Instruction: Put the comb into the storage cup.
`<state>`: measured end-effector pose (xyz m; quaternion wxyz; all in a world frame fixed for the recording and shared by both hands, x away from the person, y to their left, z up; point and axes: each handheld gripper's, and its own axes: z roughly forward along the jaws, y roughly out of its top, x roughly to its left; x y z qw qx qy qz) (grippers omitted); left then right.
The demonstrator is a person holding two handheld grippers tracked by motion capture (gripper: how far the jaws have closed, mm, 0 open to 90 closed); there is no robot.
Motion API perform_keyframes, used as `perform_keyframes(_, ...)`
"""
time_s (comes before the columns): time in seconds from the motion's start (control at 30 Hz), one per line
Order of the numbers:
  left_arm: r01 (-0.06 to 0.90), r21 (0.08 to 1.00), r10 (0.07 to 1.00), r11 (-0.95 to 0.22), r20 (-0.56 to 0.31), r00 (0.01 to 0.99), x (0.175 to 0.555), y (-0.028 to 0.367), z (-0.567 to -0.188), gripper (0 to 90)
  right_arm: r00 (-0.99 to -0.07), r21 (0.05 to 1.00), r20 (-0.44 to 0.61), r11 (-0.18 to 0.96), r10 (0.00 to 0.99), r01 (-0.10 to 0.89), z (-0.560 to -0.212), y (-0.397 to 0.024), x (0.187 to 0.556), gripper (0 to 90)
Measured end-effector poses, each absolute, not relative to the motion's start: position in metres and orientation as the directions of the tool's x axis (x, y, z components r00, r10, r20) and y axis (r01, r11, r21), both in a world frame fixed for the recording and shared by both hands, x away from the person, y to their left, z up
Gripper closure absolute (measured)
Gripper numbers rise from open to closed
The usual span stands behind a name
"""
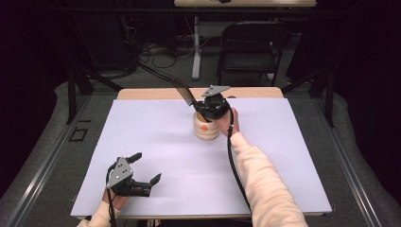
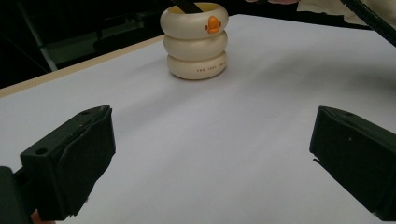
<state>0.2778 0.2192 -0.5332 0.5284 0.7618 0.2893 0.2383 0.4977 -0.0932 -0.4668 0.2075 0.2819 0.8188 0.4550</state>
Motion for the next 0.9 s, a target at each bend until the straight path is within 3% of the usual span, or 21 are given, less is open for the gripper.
perform_keyframes(0.9, 0.189, 0.943, 0.693, -0.275, 0.058, 0.719, 0.2776, 0.2194, -0.5331, 0.1, -0.757, 0.851, -0.085, 0.442, 0.648, 0.283, -0.4694, -0.097, 0.4987, 72.1)
